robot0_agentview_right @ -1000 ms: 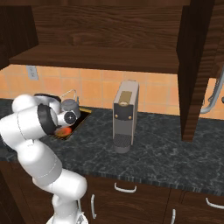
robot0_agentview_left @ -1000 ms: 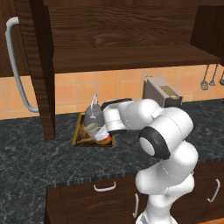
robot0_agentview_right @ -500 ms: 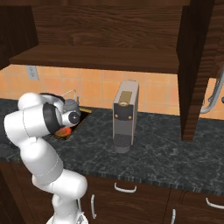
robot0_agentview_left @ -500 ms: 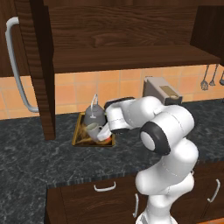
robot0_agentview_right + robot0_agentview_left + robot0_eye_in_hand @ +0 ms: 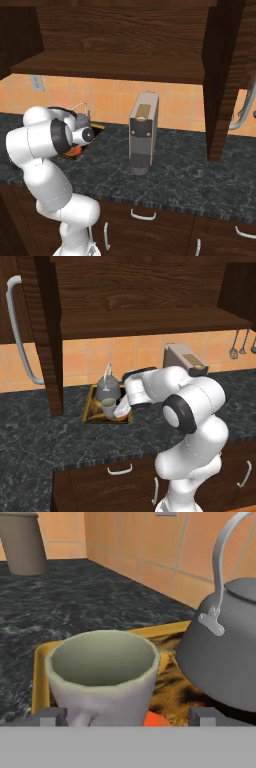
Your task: Pick the kettle from the counter and place it on the tray. Then pick the mug from the cabinet and place it on the tray. Then close the cabinet doors.
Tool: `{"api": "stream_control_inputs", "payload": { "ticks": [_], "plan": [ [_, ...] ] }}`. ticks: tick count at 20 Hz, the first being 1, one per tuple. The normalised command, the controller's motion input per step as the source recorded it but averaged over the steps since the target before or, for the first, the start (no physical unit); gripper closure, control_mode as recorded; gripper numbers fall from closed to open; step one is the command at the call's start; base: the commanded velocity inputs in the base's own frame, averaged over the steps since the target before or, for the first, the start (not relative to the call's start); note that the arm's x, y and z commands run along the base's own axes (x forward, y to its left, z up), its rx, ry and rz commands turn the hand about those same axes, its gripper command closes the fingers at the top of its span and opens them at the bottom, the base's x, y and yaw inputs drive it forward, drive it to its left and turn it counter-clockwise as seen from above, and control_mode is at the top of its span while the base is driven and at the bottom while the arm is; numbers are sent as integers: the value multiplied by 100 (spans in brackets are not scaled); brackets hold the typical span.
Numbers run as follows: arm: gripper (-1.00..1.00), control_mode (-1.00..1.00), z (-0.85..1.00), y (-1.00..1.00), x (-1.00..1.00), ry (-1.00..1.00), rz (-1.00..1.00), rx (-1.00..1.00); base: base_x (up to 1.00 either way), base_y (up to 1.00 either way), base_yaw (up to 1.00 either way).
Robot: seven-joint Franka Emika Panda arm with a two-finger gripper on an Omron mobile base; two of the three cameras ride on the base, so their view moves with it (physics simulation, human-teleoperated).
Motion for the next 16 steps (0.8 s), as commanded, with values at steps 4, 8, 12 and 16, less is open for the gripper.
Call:
{"api": "stream_control_inputs", "payload": {
  "ticks": [4, 8, 12, 16],
  "plan": [
    [-100, -100, 8, -23, -6, 0, 4, 0, 0, 0, 0],
    [-100, -100, 15, -5, -22, 2, 0, 0, 0, 0, 0],
    [-100, -100, 29, 0, -22, 4, 0, 0, 0, 0, 0],
    [-100, -100, 62, 1, -24, 7, -3, 0, 0, 0, 0]
  ]
}}
